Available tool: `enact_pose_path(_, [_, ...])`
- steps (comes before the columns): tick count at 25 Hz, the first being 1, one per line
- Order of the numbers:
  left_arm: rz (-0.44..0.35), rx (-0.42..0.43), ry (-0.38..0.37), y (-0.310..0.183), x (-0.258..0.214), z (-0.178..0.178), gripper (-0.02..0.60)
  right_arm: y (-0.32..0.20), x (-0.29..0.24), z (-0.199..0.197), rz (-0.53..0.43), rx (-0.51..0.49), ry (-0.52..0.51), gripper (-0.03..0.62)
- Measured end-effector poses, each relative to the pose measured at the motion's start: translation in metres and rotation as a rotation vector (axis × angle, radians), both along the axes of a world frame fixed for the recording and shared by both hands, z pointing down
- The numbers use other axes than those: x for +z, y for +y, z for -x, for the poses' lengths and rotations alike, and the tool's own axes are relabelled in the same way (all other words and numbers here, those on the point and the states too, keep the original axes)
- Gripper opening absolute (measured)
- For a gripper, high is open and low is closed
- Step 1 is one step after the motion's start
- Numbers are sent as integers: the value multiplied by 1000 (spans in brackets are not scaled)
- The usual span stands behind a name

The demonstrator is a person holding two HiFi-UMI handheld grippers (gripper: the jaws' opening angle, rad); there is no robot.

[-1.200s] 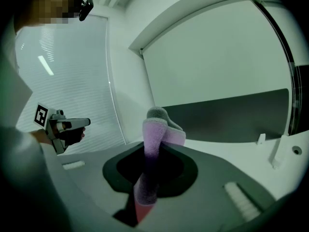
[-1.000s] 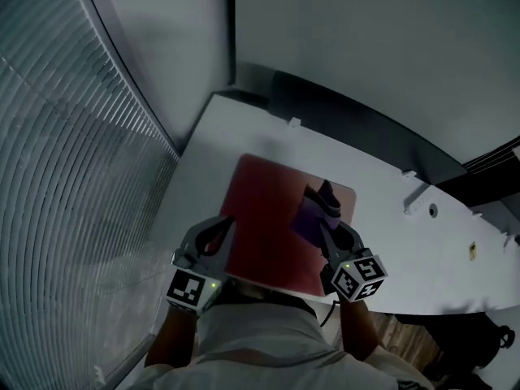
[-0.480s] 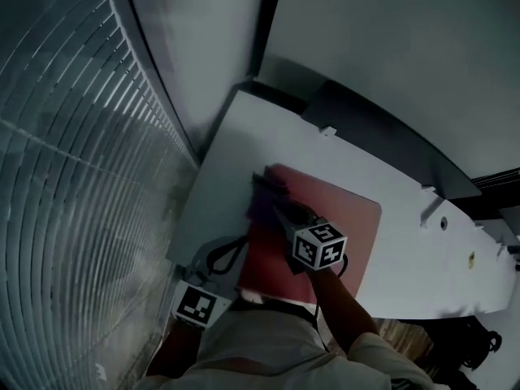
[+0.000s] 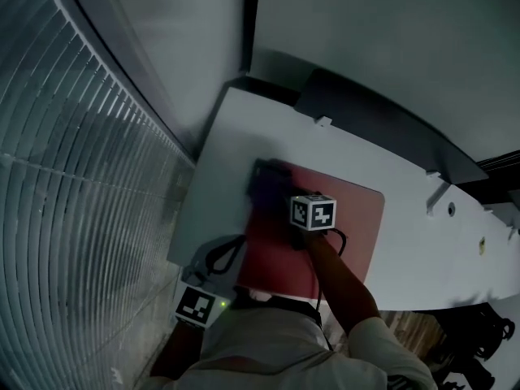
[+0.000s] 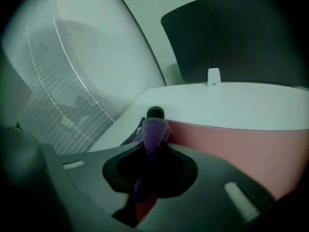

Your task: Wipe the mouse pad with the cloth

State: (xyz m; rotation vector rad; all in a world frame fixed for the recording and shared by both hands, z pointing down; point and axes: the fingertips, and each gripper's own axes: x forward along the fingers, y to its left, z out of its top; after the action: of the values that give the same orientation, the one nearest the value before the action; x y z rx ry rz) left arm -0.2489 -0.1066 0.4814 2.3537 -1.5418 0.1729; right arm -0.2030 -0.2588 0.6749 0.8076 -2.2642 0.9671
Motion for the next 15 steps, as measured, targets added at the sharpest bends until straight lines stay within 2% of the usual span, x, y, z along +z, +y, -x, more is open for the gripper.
enact_pose_path(8, [-5,20,-23,2,-10,-54,3,-11,4,-90,-32,62,80,49])
enact_pose_path(15, [-30,57,-44,-3,-13,-120,2,-19,16,-202,-35,134,138,49])
